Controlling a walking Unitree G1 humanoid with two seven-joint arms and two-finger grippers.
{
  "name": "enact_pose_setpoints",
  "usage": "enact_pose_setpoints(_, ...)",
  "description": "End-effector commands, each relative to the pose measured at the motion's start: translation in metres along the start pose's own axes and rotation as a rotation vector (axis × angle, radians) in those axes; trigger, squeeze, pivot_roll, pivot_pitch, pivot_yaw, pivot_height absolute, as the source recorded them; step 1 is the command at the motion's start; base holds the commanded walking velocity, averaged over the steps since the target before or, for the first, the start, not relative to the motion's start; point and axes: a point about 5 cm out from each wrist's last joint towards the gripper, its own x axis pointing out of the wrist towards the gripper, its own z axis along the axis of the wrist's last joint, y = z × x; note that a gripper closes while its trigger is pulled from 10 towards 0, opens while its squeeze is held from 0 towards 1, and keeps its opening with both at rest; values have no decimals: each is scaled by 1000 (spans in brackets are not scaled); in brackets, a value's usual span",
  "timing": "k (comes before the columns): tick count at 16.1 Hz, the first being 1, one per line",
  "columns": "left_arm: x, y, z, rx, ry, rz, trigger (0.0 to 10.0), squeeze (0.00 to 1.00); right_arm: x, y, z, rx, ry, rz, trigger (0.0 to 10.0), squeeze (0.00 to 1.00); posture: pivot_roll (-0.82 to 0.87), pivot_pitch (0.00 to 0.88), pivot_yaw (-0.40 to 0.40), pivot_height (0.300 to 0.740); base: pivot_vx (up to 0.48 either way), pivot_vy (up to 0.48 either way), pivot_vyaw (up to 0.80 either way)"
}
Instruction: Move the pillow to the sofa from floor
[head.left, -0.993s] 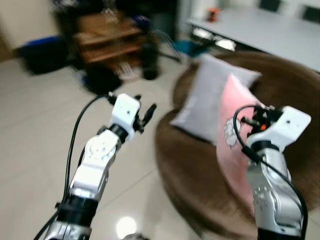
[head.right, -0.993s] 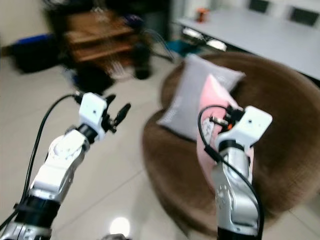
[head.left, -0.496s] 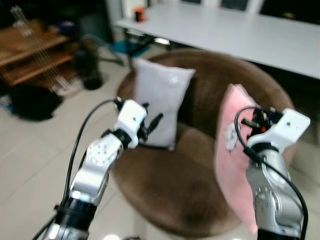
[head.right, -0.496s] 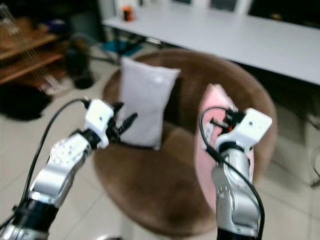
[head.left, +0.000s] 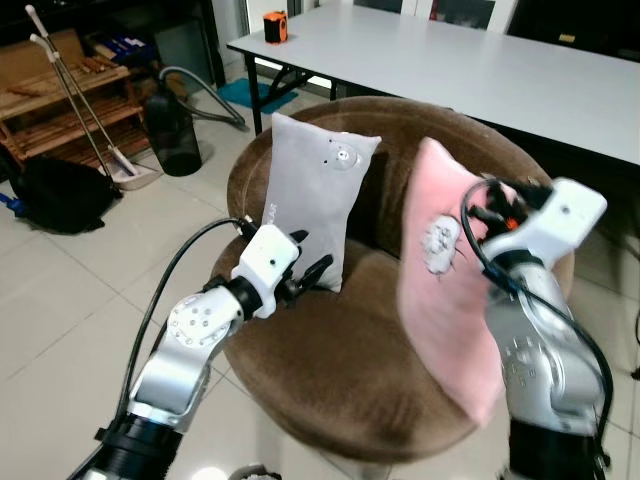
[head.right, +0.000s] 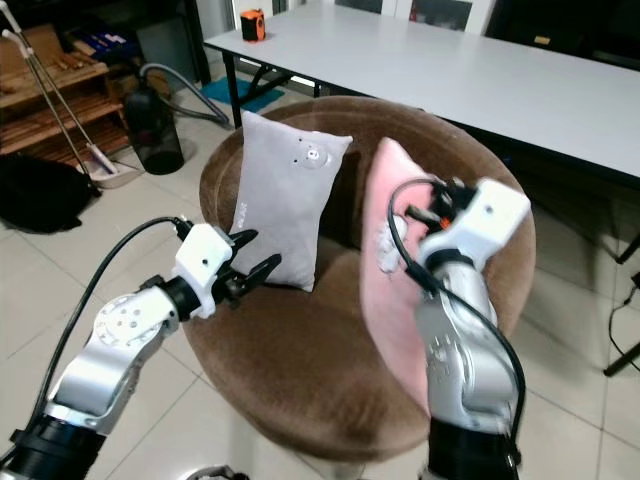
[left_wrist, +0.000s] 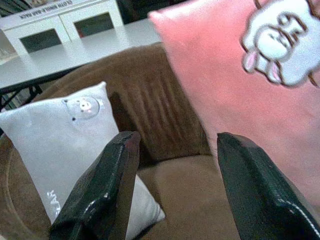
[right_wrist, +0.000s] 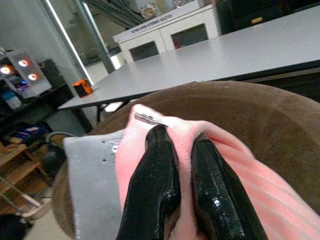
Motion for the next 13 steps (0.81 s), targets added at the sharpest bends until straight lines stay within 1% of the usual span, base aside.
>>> enact_pose_setpoints(1, -2, 1, 5, 9, -11, -10, 10000, 0, 6, 11, 7, 41, -5, 50, 10000, 0, 50, 72, -15, 740, 0, 0, 0)
enact_pose_setpoints(2, -4, 2, 4, 12, -6, -9, 10000, 0, 12, 18, 9, 76, 1, 74, 10000, 0, 50, 72, -15, 740, 0, 0, 0)
enact_pose_setpoints(4, -9, 4, 4, 18, 6, -11, 10000, 0, 32, 24, 10, 119, 8, 71, 10000, 0, 66, 88, -17, 740, 0, 0, 0)
enact_pose_setpoints(6, -12, 5, 5, 22, 14, -15, 10000, 0, 46, 20, 8, 143, 19, 13, 10000, 0, 82, 103, -16, 740, 0, 0, 0)
enact_pose_setpoints(7, -16, 5, 5, 27, 29, -36, 10000, 0, 61, 11, 0, 148, 46, -72, 10000, 0, 95, 115, -13, 740, 0, 0, 0)
enact_pose_setpoints(8, -17, 4, 4, 26, 36, -50, 10000, 0, 65, 6, -4, 153, 59, -107, 10000, 0, 95, 115, -13, 740, 0, 0, 0)
enact_pose_setpoints(9, -20, 2, 2, 21, 56, -85, 10000, 0, 71, -2, -13, 162, 77, -156, 10000, 0, 104, 124, -9, 740, 0, 0, 0)
enact_pose_setpoints(10, -24, -1, 0, 7, 79, -139, 10000, 0, 75, -12, -22, 139, 92, -200, 10000, 0, 109, 128, -8, 740, 0, 0, 0)
enact_pose_setpoints(11, -28, -3, -2, 12, 101, -173, 10000, 0, 76, -22, -31, 107, 98, -248, 10000, 0, 118, 132, -6, 740, 0, 0, 0)
enact_pose_setpoints(13, -30, -3, -2, 19, 108, -178, 10000, 0, 75, -38, -42, 96, 94, -295, 10000, 0, 126, 133, -8, 740, 0, 0, 0)
